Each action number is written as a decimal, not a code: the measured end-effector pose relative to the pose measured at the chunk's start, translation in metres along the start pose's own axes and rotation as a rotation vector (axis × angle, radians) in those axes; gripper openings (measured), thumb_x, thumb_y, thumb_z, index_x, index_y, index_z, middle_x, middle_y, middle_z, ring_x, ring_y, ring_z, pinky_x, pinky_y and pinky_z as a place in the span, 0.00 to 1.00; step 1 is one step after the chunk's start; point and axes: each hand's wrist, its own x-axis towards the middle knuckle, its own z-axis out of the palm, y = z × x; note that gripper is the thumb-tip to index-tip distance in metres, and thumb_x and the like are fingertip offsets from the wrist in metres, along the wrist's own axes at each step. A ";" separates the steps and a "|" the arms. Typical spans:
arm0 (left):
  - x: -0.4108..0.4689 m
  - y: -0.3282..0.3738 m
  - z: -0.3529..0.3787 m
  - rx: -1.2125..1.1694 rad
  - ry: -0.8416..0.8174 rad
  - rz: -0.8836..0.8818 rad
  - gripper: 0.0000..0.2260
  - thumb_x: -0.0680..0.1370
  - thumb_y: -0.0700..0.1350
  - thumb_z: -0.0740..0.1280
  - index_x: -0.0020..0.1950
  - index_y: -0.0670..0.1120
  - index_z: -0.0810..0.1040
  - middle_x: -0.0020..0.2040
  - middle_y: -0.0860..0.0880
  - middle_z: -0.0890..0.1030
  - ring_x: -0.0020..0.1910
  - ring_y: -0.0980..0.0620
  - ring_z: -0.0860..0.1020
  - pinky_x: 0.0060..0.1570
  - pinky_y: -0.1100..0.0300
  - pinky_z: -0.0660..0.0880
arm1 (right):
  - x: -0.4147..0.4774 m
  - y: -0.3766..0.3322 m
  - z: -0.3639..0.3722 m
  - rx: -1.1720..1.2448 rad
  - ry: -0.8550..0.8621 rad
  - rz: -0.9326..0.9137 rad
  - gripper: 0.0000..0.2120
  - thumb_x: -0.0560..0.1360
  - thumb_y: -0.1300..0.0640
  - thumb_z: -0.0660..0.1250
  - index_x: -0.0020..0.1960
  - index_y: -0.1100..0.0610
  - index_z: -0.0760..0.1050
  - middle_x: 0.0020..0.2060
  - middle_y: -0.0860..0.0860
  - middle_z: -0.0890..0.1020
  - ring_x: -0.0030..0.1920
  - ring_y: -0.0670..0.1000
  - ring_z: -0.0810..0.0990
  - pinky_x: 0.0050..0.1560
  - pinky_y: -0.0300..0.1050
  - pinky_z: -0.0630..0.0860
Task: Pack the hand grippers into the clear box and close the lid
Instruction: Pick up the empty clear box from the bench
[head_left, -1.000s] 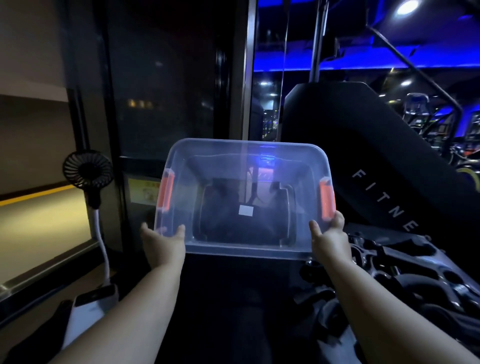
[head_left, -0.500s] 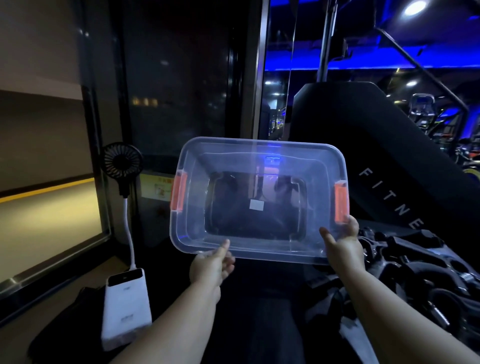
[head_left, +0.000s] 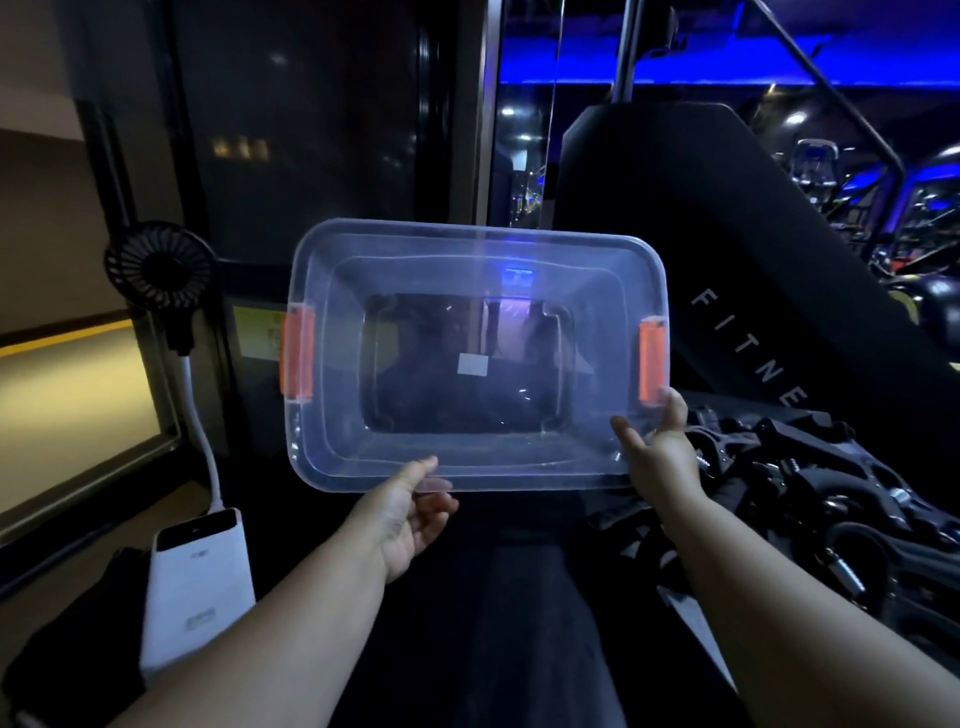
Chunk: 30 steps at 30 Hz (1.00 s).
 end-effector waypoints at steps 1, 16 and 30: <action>-0.001 -0.001 0.001 -0.026 0.002 -0.004 0.13 0.77 0.48 0.68 0.40 0.39 0.77 0.26 0.46 0.79 0.33 0.51 0.78 0.23 0.67 0.75 | 0.000 0.001 0.000 -0.006 -0.010 0.002 0.31 0.77 0.51 0.67 0.74 0.51 0.55 0.49 0.52 0.77 0.44 0.55 0.76 0.43 0.42 0.65; -0.013 -0.020 0.005 -0.151 0.088 0.119 0.07 0.75 0.43 0.71 0.43 0.41 0.76 0.36 0.45 0.79 0.35 0.51 0.80 0.29 0.62 0.77 | -0.022 -0.019 -0.017 -0.348 0.011 -0.019 0.37 0.75 0.38 0.62 0.73 0.61 0.59 0.65 0.63 0.69 0.65 0.62 0.68 0.64 0.56 0.67; -0.016 -0.028 0.009 -0.032 0.246 0.252 0.13 0.72 0.51 0.74 0.42 0.43 0.77 0.38 0.48 0.80 0.34 0.54 0.77 0.33 0.63 0.75 | -0.070 0.030 -0.079 -0.971 0.070 -0.216 0.29 0.73 0.30 0.55 0.65 0.46 0.73 0.69 0.52 0.70 0.74 0.54 0.57 0.73 0.56 0.42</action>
